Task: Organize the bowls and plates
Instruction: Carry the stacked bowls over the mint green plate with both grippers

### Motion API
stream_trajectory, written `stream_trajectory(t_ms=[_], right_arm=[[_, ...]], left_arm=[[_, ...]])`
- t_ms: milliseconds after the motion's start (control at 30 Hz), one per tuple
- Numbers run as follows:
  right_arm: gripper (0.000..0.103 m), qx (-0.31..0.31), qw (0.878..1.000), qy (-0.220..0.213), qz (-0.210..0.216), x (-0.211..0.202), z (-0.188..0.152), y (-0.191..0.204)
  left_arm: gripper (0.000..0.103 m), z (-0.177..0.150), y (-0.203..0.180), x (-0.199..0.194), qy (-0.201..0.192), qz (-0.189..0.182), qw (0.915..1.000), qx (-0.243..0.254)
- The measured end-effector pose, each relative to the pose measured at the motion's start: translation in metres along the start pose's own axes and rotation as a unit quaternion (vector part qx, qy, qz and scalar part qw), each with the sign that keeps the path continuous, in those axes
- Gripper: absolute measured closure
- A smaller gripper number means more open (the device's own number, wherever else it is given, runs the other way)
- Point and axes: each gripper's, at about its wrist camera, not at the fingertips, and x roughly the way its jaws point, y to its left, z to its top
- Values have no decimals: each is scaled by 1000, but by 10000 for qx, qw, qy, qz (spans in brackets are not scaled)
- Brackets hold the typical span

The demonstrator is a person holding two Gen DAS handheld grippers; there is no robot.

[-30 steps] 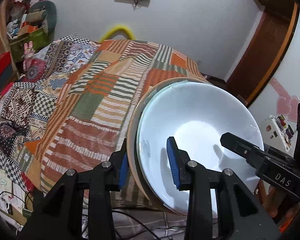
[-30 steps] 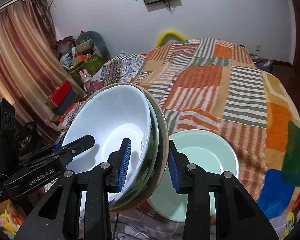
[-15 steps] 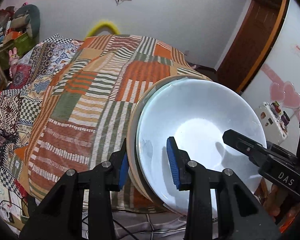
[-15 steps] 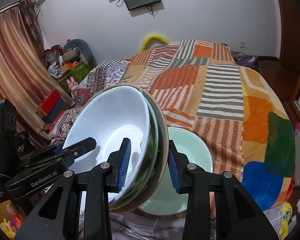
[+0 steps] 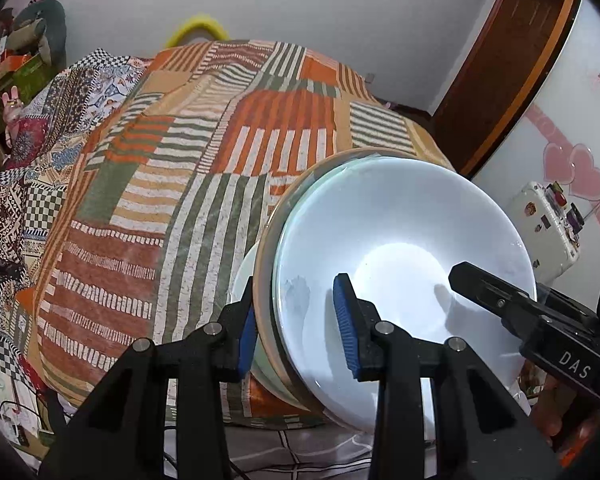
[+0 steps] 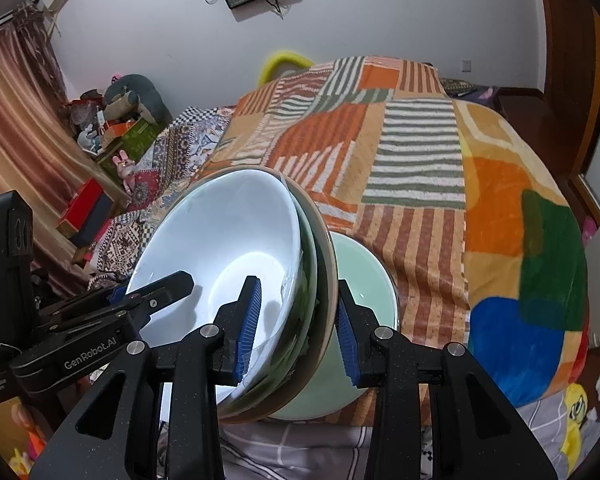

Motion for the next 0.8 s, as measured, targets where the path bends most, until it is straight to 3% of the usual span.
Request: stream_trajectory(t_ms=[800], right_arm=[[70, 142, 9987, 491, 10, 29, -12, -5]], left_arm=[[68, -7, 13, 44, 577, 150, 9981, -133]])
